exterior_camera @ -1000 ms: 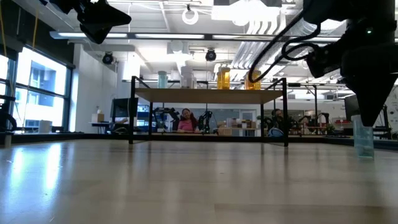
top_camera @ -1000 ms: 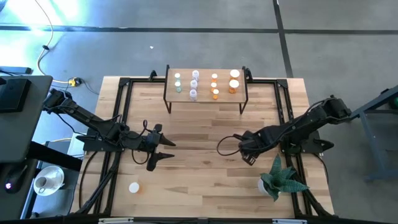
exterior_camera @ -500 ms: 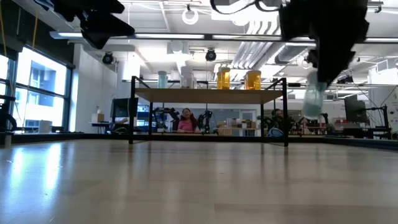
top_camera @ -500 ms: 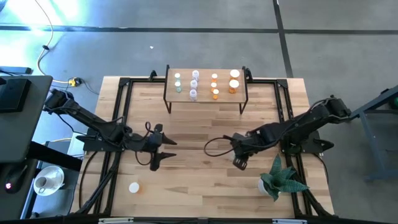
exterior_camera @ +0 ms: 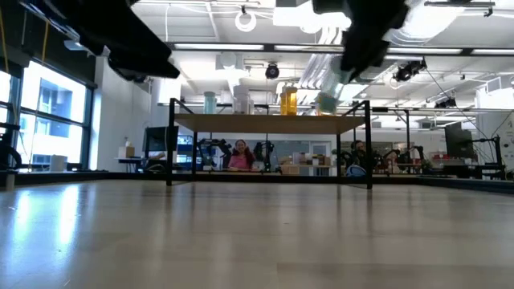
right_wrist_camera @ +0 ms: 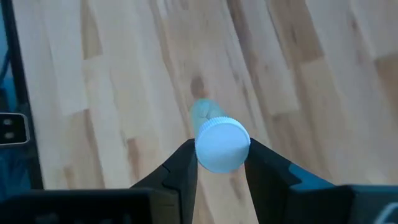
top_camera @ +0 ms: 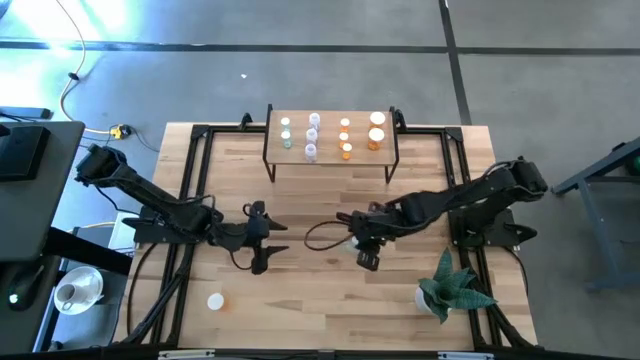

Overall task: Pick and place medicine bottles onto shelf by color
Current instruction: Put the blue pill bottle on the shelf aligned with the other blue pill bottles

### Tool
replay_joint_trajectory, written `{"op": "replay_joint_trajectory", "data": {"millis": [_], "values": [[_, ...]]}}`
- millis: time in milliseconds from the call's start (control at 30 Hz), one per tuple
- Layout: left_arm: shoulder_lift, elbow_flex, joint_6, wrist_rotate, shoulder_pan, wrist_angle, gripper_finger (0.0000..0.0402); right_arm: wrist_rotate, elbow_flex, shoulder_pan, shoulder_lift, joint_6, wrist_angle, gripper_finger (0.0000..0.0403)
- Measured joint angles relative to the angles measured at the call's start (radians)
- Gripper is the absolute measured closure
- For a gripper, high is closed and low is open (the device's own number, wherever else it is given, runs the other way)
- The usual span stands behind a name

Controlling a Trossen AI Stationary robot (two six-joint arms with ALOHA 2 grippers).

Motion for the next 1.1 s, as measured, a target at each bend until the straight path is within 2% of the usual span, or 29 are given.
{"op": "replay_joint_trajectory", "data": {"millis": [267,567,800,1100], "values": [[0.156,-0.001,-0.063,0.017,0.077,0.067,0.016,-0.022,0.2,-0.069,0.118,-0.159,-0.103,0.0299],[0.328,-0.001,0.084,0.211,0.176,0.392,0.016,-0.111,0.357,-0.118,0.259,-0.277,-0.148,0.0299],[0.39,0.0,0.107,0.297,0.207,0.52,0.016,-0.18,0.421,-0.118,0.33,-0.334,-0.15,0.0299],[0.391,0.0,0.108,0.354,0.196,0.592,0.016,-0.174,0.435,-0.114,0.342,-0.355,-0.1,0.0299]]}}
